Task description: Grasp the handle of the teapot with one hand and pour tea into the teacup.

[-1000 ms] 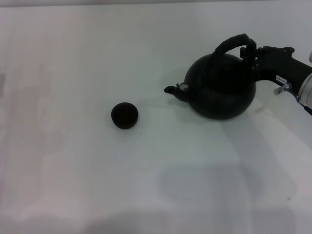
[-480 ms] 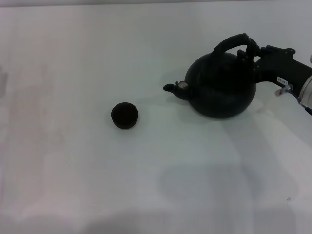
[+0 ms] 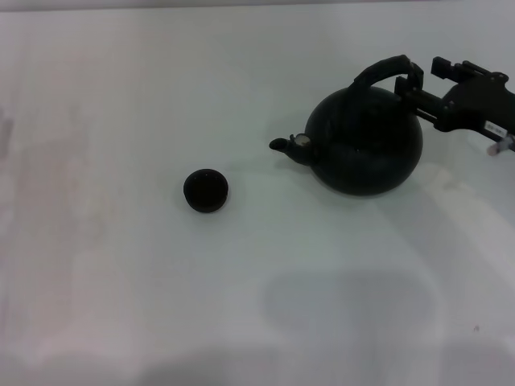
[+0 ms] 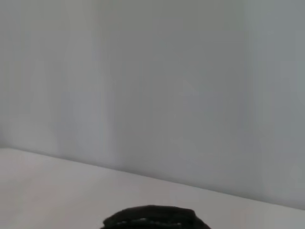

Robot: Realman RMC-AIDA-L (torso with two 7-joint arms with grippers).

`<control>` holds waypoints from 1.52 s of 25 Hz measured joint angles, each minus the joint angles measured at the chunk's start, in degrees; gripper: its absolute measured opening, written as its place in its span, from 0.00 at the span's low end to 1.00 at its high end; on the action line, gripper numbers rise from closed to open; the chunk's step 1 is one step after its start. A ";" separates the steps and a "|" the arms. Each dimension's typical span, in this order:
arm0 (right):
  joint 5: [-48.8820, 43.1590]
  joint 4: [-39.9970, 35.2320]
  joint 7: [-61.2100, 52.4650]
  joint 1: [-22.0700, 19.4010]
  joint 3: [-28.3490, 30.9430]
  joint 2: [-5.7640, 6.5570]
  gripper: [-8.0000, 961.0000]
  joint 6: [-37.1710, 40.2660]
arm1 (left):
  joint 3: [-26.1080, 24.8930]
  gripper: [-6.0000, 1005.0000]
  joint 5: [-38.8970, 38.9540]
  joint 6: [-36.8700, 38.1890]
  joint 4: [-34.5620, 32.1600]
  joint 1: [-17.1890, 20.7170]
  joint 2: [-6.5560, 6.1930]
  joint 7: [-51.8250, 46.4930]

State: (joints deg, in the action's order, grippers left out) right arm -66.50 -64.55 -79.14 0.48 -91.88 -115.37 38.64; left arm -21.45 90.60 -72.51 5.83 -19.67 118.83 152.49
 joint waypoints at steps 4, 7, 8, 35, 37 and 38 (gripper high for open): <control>-0.45 3.12 -0.17 0.40 4.18 0.27 0.74 7.50 | 0.00 0.86 0.11 0.11 -0.17 -0.24 -0.01 0.00; -1.08 5.31 -0.07 0.42 6.93 0.42 0.83 12.10 | 0.00 0.86 0.18 0.18 -0.26 -0.48 -0.03 0.00; -1.26 6.14 -0.06 0.37 8.22 0.45 0.86 13.46 | 0.00 0.86 0.18 0.19 -0.29 -0.56 -0.07 0.00; 51.10 51.10 53.02 14.49 17.42 -0.78 0.88 34.82 | 0.63 0.86 -5.32 0.14 -0.34 -0.64 0.25 8.10; 51.06 51.37 52.95 14.51 17.44 -0.77 0.88 34.66 | 0.63 0.86 -5.34 0.15 -0.24 -0.64 0.28 8.09; 51.11 51.50 52.84 14.55 17.50 -0.76 0.88 34.64 | 0.62 0.86 -5.35 0.17 0.00 -0.60 0.30 7.96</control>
State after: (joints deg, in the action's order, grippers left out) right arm -15.39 -13.05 -26.31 15.03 -74.38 -116.14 73.28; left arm -20.83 85.25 -72.34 5.83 -20.27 119.14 160.45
